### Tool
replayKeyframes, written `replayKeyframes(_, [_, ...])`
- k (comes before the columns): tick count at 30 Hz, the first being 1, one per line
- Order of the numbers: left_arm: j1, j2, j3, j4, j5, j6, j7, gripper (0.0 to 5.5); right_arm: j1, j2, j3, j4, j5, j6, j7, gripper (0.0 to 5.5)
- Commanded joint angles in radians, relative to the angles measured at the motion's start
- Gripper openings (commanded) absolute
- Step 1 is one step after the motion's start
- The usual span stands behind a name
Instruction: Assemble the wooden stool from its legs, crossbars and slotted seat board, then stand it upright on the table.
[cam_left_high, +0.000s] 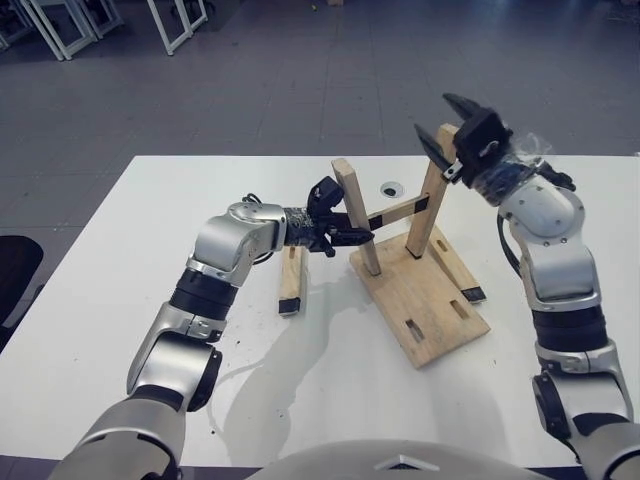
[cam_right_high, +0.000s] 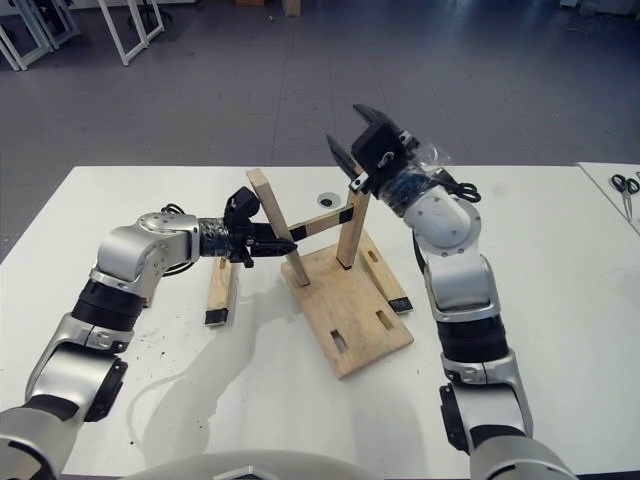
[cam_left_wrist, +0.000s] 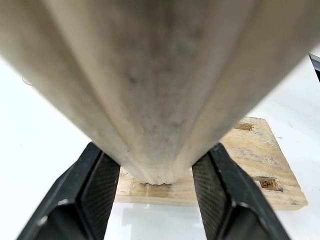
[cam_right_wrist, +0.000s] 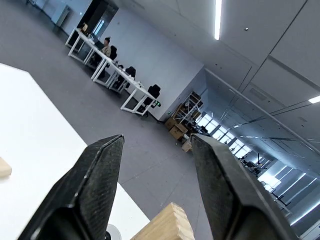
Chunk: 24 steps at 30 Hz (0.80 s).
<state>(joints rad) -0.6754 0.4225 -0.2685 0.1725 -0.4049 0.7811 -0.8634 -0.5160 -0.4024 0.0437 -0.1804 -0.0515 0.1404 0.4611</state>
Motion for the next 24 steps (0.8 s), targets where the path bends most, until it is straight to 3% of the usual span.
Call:
replayKeyframes(1, [0.039, 0.034, -0.007, -0.013, 0.044, 0.023, 0.013, 2.54, 0.021, -0.018, -0.125, -0.067, 0.039, 0.048, -0.065, 2.46])
replayKeyframes(6, [0.066, 0.045, 0.02, -0.062, 0.041, 0.038, 0.006, 2.58, 0.033, -0.09, -0.215, 0.118, 0.034, 0.093, -0.089, 2.46])
replayKeyframes(15, [0.148, 0.181, 0.034, -0.087, 0.118, 0.027, 0.019, 2.58, -0.174, -0.139, -0.083, 0.936, -0.034, -0.173, 0.043, 2.46])
replayKeyframes(19, [0.219, 0.049, 0.105, -0.181, 0.149, 0.034, 0.242, 2.06, -0.237, -0.108, -0.113, 1.114, 0.011, -0.189, 0.045, 2.46])
replayKeyframes(24, [0.398, -0.161, 0.173, -0.469, 0.174, 0.134, 0.555, 1.17, -0.222, -0.033, -0.185, 1.092, 0.13, -0.073, 0.045, 2.46])
